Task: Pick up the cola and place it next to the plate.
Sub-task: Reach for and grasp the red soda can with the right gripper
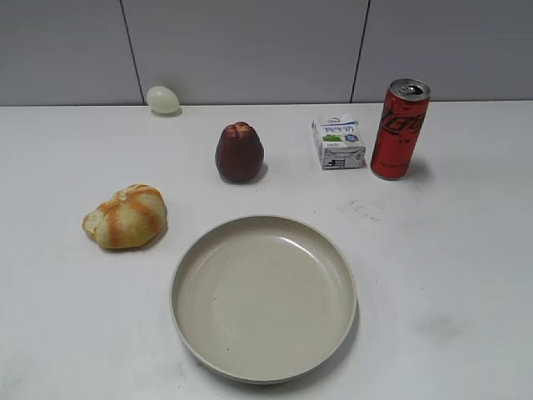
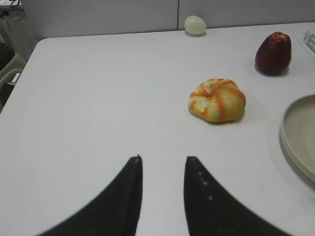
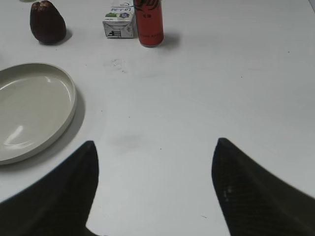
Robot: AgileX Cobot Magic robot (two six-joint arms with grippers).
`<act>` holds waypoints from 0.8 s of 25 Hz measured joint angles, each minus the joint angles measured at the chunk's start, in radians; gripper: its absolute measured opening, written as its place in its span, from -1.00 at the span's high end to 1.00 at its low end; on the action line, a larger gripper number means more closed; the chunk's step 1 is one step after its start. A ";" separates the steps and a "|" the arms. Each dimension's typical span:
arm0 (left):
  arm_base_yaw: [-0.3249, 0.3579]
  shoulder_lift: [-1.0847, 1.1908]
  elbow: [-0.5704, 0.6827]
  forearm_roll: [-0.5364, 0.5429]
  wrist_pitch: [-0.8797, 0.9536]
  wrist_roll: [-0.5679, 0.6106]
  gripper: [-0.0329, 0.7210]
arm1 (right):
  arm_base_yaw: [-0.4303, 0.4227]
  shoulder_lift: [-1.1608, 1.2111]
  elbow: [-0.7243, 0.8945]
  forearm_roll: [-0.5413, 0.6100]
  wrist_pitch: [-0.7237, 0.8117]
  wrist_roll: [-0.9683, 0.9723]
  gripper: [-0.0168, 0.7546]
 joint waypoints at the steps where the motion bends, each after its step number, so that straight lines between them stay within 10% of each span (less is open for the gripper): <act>1: 0.000 0.000 0.000 0.000 0.000 0.000 0.30 | 0.000 0.000 0.000 0.000 0.000 0.000 -0.53; 15: 0.000 0.000 0.000 0.000 0.000 0.000 0.30 | 0.000 0.000 -0.006 -0.012 -0.012 0.000 -0.53; 20: 0.000 0.000 0.000 0.000 0.000 0.000 0.30 | 0.000 0.068 -0.021 -0.052 -0.233 0.009 -0.53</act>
